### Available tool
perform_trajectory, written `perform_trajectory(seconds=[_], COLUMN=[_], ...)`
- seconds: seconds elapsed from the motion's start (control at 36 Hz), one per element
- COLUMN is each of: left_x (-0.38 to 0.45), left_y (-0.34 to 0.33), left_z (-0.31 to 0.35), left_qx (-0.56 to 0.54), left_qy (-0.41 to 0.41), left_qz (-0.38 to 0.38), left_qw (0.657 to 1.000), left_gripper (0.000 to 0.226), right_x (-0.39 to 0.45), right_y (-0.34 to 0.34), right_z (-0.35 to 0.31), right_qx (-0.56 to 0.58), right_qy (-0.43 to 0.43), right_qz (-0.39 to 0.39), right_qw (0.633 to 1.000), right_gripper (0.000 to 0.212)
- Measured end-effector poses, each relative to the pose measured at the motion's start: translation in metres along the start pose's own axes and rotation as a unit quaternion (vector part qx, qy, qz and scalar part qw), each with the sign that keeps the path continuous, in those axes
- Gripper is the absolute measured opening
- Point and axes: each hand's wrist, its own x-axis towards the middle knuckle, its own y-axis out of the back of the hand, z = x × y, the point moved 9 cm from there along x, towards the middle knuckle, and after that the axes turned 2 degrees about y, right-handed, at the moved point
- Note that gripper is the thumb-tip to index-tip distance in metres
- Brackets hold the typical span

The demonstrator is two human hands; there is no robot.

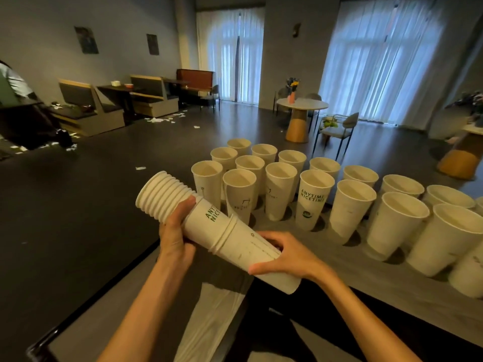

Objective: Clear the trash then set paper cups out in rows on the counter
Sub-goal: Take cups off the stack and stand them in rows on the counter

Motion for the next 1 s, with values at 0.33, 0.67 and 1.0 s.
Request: perform_trajectory(seconds=[0.33,0.67,1.0], left_x=[0.002,0.022,0.019], left_y=[-0.013,0.021,0.012], left_z=[0.008,0.090,0.072], left_qx=[0.098,-0.077,-0.095], left_qy=[-0.052,-0.077,-0.009], left_qz=[-0.036,0.021,-0.022], left_qw=[0.993,0.994,0.995], left_gripper=[0.068,0.053,0.051], right_x=[0.030,0.019,0.047], right_y=[-0.014,0.044,0.070], right_z=[-0.032,0.011,0.048], right_qx=[-0.022,-0.152,0.000], right_qy=[0.033,0.007,-0.061], right_qz=[0.002,0.252,0.370], right_qw=[0.999,0.956,0.927], right_gripper=[0.066,0.082,0.106])
